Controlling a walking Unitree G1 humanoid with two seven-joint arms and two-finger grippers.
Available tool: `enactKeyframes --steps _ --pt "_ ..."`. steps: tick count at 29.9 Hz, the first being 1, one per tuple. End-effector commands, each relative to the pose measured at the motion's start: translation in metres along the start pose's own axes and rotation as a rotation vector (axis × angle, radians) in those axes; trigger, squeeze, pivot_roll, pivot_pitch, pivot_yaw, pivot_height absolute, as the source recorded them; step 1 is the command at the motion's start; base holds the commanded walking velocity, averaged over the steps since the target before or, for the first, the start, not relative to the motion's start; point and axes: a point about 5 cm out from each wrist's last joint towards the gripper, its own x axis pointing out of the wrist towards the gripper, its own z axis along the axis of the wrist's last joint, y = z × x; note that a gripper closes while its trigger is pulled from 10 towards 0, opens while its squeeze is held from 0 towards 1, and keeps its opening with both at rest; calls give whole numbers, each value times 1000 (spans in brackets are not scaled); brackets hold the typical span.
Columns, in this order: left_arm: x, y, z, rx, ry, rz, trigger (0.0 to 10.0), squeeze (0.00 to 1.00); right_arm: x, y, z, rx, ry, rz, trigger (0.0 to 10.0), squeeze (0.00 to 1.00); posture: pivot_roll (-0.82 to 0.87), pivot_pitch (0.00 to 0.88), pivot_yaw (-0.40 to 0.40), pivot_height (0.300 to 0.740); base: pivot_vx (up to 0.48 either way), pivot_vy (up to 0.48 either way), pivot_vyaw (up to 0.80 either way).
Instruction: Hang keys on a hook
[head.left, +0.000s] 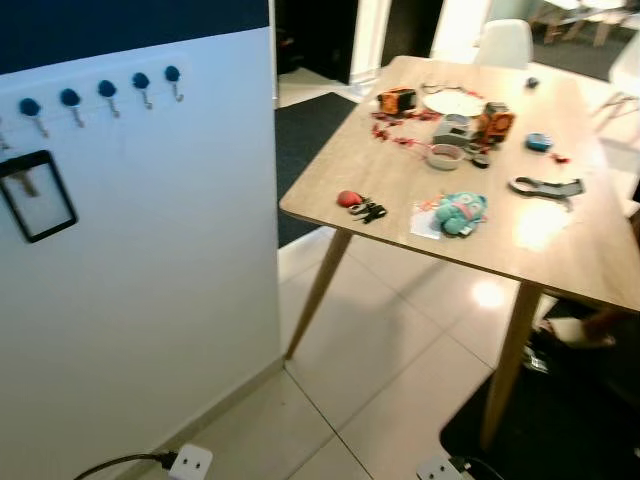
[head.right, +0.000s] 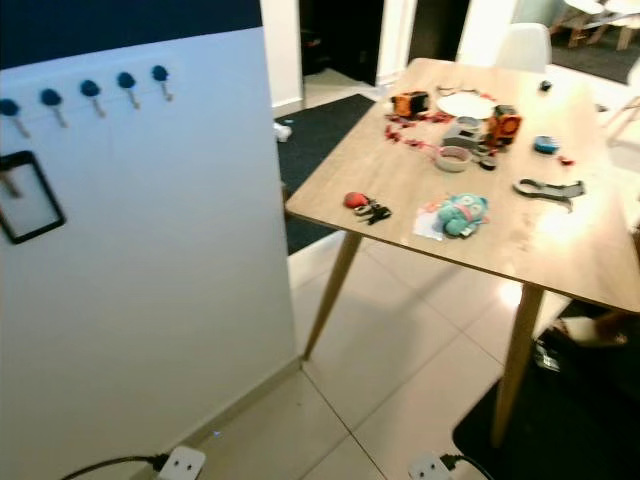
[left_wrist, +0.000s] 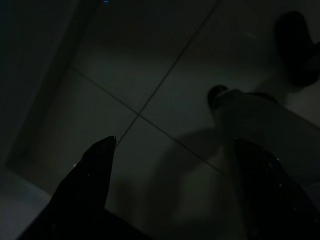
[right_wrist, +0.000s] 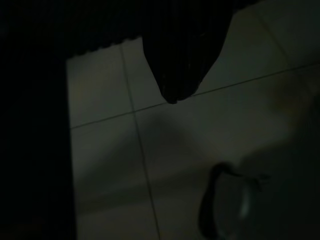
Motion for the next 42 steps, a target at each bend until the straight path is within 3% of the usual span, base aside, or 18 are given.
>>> enactKeyframes --steps 1,19,29,38,42 --pt "0 0 1 6 -4 -3 10000 0 0 0 3 -5 -12 5 10000 0 -29 13 39 740 0 0 -788" --pt "0 2 4 -21 -31 4 10000 0 0 -2 1 -2 -14 10 10000 0 -24 19 41 740 0 0 -797" --pt "0 3 6 6 -33 7 10000 0 -1 -3 2 -7 -15 10 10000 0 -22 20 40 740 0 0 -799" --pt "0 2 12 -26 -52 13 10000 0 -1 -6 4 -9 -23 4 10000 0 -24 15 32 740 0 0 -124" --pt "1 2 13 -22 -44 6 10000 0 -1 -6 5 -17 -27 6 10000 0 -26 10 29 740 0 -446 0"
